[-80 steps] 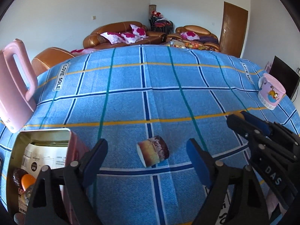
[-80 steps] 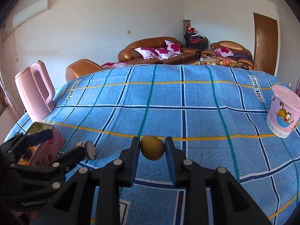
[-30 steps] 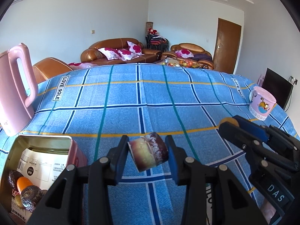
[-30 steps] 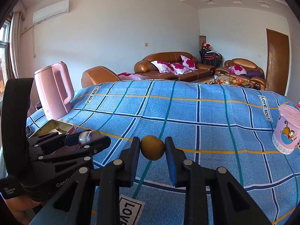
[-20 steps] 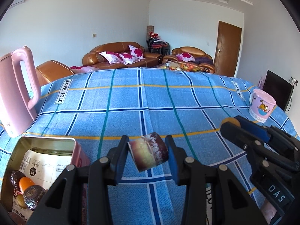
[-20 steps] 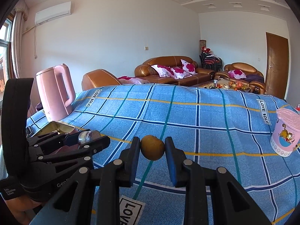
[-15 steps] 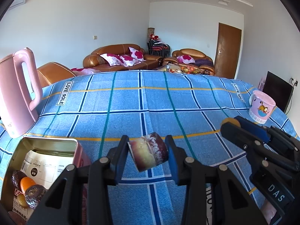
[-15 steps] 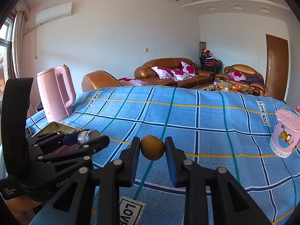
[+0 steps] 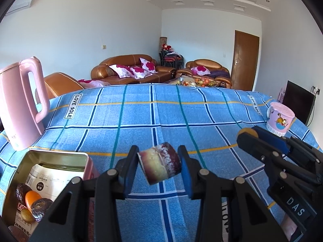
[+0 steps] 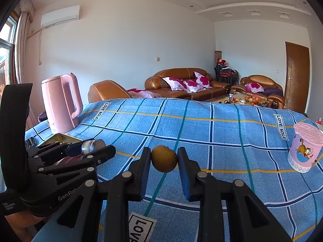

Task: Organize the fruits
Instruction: 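Carry the cream roll with the left gripper while the right carries the fruit toward the tin, then lower the cream roll into the tin with the left gripper while the right lowers the fruit in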

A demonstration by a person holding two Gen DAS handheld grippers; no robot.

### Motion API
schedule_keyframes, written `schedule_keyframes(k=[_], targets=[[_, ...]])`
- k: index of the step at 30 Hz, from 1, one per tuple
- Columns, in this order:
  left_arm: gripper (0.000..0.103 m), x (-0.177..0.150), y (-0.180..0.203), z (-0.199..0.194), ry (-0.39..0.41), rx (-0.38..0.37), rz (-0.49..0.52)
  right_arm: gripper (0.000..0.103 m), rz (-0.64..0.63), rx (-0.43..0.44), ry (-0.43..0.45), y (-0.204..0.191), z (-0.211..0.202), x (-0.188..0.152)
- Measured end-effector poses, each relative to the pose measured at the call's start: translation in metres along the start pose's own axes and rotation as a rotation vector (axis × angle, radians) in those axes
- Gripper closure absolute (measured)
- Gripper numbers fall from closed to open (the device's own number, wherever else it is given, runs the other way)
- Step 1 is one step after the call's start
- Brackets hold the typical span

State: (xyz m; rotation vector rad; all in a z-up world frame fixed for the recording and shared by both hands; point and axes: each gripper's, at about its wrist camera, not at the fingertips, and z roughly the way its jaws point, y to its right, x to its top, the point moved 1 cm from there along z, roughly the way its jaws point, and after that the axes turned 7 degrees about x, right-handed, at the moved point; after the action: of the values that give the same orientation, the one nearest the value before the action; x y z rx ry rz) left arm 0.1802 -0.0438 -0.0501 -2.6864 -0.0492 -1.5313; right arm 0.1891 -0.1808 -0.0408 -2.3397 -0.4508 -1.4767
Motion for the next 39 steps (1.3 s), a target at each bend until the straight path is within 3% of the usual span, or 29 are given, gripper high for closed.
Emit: schedule_keyframes(k=[15,23,30,39], targets=[[0.062,-0.001,0.001,-0.021,0.099,0.023,0.002,0.074,-0.027,0.003,0.062,-0.006,-0.014,-0.001],[0.062,-0.009,-0.006,-0.036,0.099,0.013,-0.007,0.074,-0.046,0.013,0.058,-0.015,-0.019,-0.004],[0.062,-0.018,-0.028,-0.061,0.100,0.010,-0.025,0.074,-0.041,0.041,0.030,-0.030,-0.023,-0.007],[0.062,-0.024,-0.072,-0.089,0.099,0.094,-0.052,0.074,-0.091,0.145,0.043,-0.081,-0.029,0.006]])
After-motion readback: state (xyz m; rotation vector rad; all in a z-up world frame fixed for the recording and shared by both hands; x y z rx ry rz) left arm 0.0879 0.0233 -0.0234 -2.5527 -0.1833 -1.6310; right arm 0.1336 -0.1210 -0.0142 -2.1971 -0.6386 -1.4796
